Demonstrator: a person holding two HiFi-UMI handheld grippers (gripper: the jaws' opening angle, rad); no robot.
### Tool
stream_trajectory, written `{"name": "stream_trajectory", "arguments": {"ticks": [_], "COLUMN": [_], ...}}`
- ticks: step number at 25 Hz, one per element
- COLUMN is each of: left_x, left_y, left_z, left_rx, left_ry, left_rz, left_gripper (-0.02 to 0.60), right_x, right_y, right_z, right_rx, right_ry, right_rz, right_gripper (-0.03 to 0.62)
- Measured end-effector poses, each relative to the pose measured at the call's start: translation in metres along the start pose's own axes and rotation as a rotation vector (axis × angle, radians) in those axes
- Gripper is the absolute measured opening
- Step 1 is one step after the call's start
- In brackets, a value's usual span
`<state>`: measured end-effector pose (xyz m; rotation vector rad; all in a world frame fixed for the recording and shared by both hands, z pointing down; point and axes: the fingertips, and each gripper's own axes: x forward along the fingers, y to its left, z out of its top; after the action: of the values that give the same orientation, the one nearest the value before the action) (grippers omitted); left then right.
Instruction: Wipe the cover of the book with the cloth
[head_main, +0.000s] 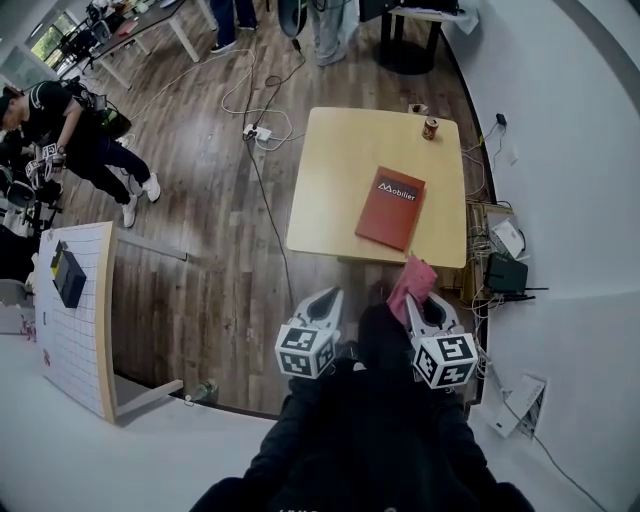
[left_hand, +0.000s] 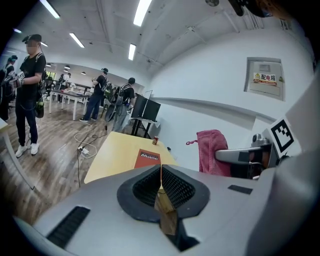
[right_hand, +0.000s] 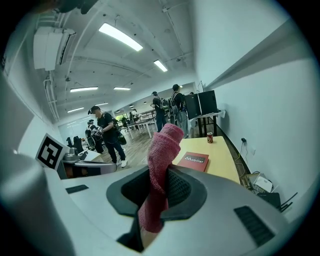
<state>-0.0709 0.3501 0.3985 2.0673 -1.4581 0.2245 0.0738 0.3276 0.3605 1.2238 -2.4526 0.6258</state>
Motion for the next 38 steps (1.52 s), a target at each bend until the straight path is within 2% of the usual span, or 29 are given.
{"name": "stream_trajectory", "arguments": {"ticks": [7, 19, 31, 38], "left_x": [0.067, 0.188, 0.248, 0.273], "left_y": [0.021, 0.021, 0.046, 0.07], "left_z": [0.039, 0.077, 0.068, 0.042], "left_rx": [-0.001, 0.016, 0.024, 0.002], "left_ry": [0.003, 0.09, 0.181, 0.273], "left_rz": [0.035, 0.037, 0.077, 0.071], "left_gripper": [0.037, 0.037, 0.038, 0.038], "right_x": [0.057, 0.129, 0.168, 0.193], "right_y": [-0.039, -0.11, -0.16, -0.166], "right_z": [0.044, 0.085, 0.083, 0.069], "right_rx": [-0.013, 0.014, 0.07, 0.099], "right_ry": [-0.012, 0.046, 0.102, 0.164], "right_rz": [0.048, 0.134, 0.141, 0.133], "right_gripper": [0.075, 0.075, 0.075, 0.076]}}
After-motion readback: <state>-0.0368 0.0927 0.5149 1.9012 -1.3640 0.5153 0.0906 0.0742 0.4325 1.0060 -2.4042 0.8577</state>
